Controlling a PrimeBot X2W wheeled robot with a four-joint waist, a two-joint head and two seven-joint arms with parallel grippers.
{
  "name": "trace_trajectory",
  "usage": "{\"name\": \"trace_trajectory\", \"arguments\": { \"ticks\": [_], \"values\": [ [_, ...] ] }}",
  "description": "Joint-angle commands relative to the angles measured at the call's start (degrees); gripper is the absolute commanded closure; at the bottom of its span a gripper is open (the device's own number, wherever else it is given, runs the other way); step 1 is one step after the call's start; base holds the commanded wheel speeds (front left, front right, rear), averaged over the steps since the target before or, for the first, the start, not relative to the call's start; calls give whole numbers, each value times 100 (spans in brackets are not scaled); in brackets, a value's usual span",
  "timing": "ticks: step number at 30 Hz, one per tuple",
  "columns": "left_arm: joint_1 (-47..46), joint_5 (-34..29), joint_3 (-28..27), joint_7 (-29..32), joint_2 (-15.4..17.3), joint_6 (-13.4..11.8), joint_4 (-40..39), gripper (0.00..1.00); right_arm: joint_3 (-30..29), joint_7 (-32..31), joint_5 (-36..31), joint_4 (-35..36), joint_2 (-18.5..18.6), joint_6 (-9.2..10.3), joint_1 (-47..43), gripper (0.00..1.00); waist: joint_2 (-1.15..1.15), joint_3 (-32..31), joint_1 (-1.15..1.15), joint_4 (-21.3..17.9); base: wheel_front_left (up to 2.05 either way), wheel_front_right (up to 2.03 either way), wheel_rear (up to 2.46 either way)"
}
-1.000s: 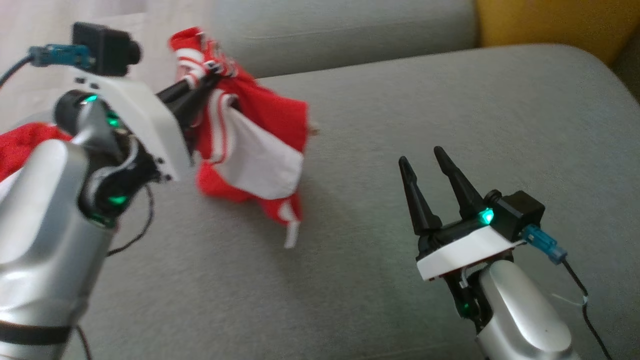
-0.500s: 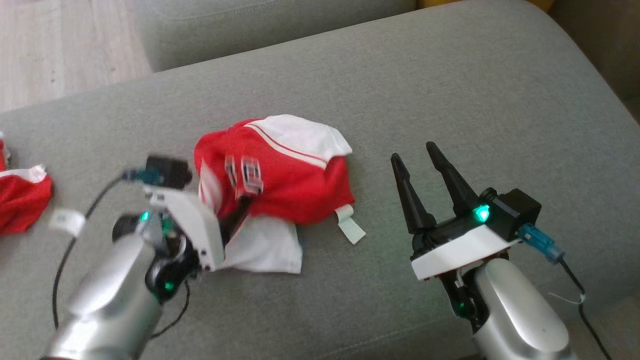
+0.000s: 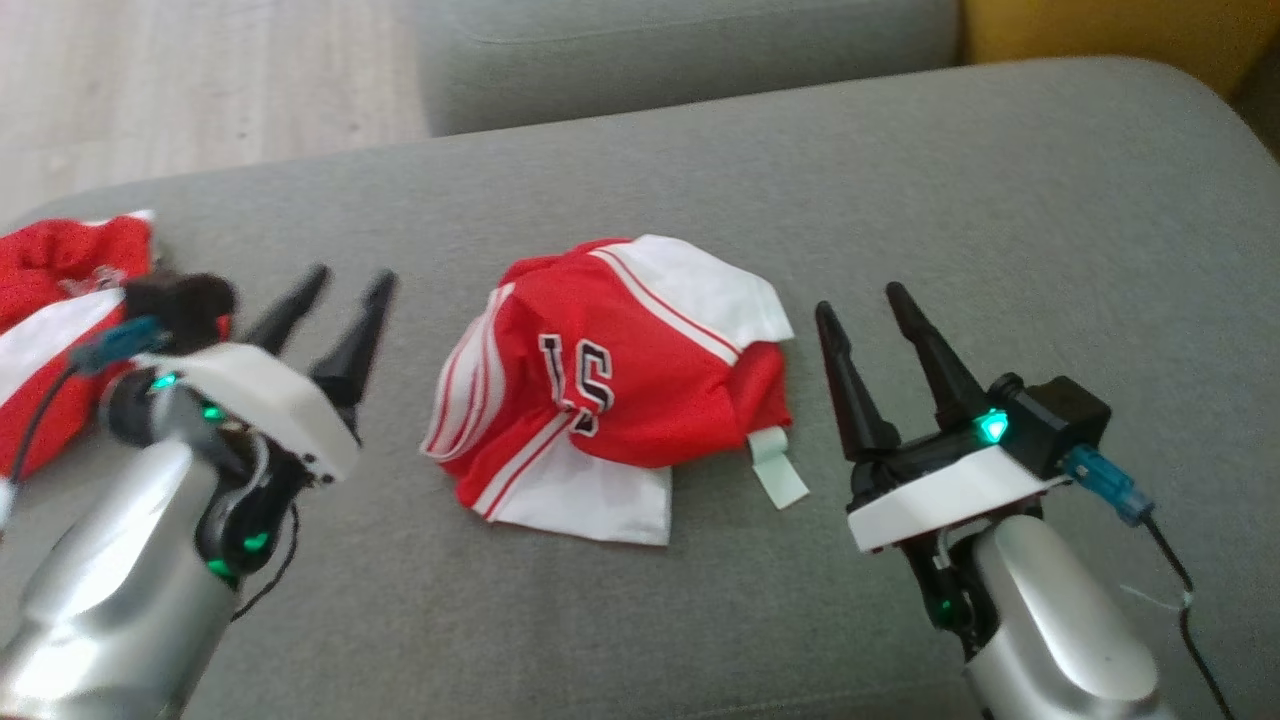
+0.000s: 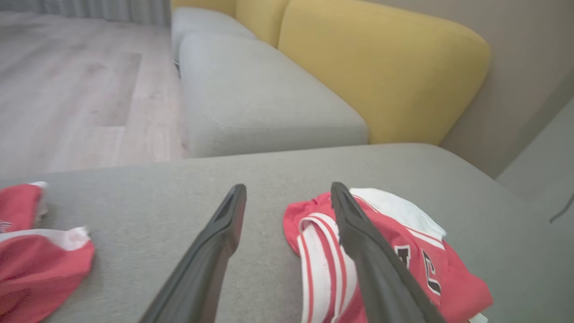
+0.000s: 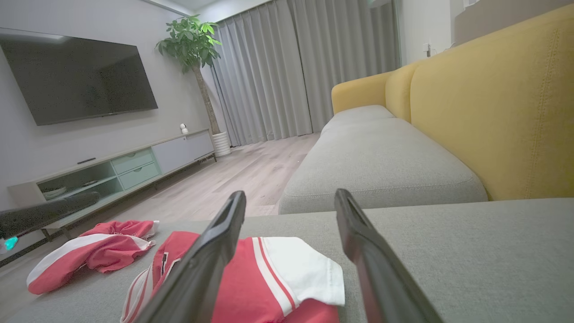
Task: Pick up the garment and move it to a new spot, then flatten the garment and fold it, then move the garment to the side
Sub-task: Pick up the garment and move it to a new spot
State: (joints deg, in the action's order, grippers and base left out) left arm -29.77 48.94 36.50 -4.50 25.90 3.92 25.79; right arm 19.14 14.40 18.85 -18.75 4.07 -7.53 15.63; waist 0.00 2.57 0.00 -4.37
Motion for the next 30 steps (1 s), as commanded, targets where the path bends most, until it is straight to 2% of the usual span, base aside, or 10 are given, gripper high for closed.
{"name": "trace_trajectory", "arguments": {
  "ticks": [1, 4, 7, 11, 13, 16, 21, 25, 30],
  "values": [
    [-90, -63, -345, -205, 269, -145, -279, 0, 43, 60, -40, 188, -3, 4, 50, 0, 0, -68, 0, 152, 0, 0, 0],
    [264, -207, -610, -687, 393, -677, -675, 0, -23, 60, -55, 221, 31, 4, -33, 0, 0, -95, 0, 257, 0, 0, 0],
    [767, -268, -903, -939, 384, -1145, -1126, 0, -74, 60, -69, 248, 61, 4, -109, 0, 0, -118, 0, 325, 0, 0, 0],
    [1528, -464, -1448, -1041, 267, -1611, -1638, 0, -173, 60, -108, 281, 79, 4, -211, 0, 0, -136, 0, 362, 0, 0, 0],
    [1889, -747, -1939, -1046, 42, -1762, -1977, 0, -295, 60, -142, 303, 72, 4, -265, 0, 0, -129, 0, 360, 0, 0, 0],
    [2453, -1295, -2496, -1048, -385, -1731, -2338, 0, -488, 60, -175, 373, 46, 4, -338, 0, 0, -108, 0, 343, 0, 0, 0],
    [2936, -2008, -2983, -1049, -1006, -1385, -2477, 0, -463, 60, -186, 314, 51, 4, -369, 0, 0, -78, 0, 323, 0, 0, 0],
    [2982, -2351, -3210, -1049, -1288, -1068, -2420, 0, -399, 60, -125, 278, 89, 4, -316, 0, 0, -72, 0, 314, 0, 0, 0],
    [2986, -2648, -3488, -1049, -1544, -790, -2330, 0, -320, 60, -75, 194, 134, 4, -302, 0, 0, -114, 0, 303, 0, 0, 0]
  ]
}}
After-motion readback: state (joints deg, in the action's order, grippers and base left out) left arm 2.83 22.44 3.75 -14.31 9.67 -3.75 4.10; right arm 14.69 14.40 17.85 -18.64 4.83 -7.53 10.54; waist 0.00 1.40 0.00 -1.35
